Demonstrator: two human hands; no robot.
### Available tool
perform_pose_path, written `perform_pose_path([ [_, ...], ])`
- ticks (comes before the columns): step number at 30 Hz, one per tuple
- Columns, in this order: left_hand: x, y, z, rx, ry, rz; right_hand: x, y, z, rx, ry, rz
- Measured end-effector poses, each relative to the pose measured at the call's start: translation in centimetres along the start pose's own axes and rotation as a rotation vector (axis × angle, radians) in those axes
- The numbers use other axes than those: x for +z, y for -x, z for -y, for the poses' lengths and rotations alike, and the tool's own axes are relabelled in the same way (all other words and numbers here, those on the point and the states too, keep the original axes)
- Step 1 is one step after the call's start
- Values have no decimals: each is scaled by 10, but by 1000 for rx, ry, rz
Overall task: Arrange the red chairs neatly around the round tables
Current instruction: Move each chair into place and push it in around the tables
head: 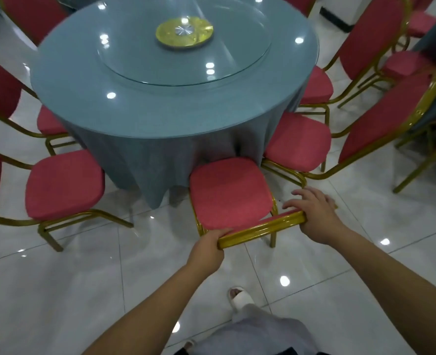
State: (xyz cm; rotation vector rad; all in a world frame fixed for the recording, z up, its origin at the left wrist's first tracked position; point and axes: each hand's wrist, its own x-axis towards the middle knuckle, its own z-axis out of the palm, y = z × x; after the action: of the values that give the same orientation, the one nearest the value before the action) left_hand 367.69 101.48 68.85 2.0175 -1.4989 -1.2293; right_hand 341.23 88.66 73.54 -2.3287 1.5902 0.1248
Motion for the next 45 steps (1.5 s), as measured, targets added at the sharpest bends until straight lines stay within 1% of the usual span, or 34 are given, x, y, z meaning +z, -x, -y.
perform_pose_path([
  [6, 6, -16, -7, -12, -14, 16, -4, -18, -25, -98, -46, 12],
  [8, 5, -13, -5, -28, -14, 34, -5, -16, -25, -121, -68, 48],
  [12, 4, 1, 5, -42, -85, 44, -4, -6, -20, -179, -64, 154],
  [15, 5, 11, 12, -42, -106, 47, 0, 1, -17, -235, -40, 146],
  [19, -3, -3, 4, -1, -120, 52, -6, -14, -21, -232, -60, 111],
  [21, -10, -12, -1, 7, -133, 52, -15, -25, -16, -204, -53, 136],
  [23, -20, -20, -1, 9, -103, 59, -26, -36, -7, -170, -12, 232],
  [24, -24, -22, 1, 14, -90, 91, -32, -41, -2, -163, 18, 325],
  [26, -35, -22, 12, 30, -73, 213, -46, -45, 16, -176, 20, 564],
  [27, -42, -21, 21, 36, -63, 272, -50, -45, 32, -185, -36, 661],
  [28, -52, -18, 32, 33, -46, 304, -53, -45, 51, -199, -136, 698],
  [29, -63, -16, 45, 19, -13, 301, -53, -45, 75, -217, -259, 669],
  [31, -90, -8, 74, -45, 84, 217, -47, -49, 131, -245, -463, 485],
  [33, -123, 4, 110, -124, 169, 83, -33, -59, 192, -242, -570, 309],
  [35, -164, 20, 152, -188, 231, -35, -15, -66, 257, -220, -653, 210],
  [36, -186, 30, 175, -208, 269, -84, -6, -69, 290, -205, -703, 191],
  [38, -230, 55, 224, -241, 350, -176, 12, -73, 359, -186, -786, 209],
  [41, -293, 101, 296, -310, 444, -300, 33, -73, 458, -177, -825, 264],
  [45, -366, 163, 377, -385, 492, -432, 53, -74, 581, -263, -815, 331],
])
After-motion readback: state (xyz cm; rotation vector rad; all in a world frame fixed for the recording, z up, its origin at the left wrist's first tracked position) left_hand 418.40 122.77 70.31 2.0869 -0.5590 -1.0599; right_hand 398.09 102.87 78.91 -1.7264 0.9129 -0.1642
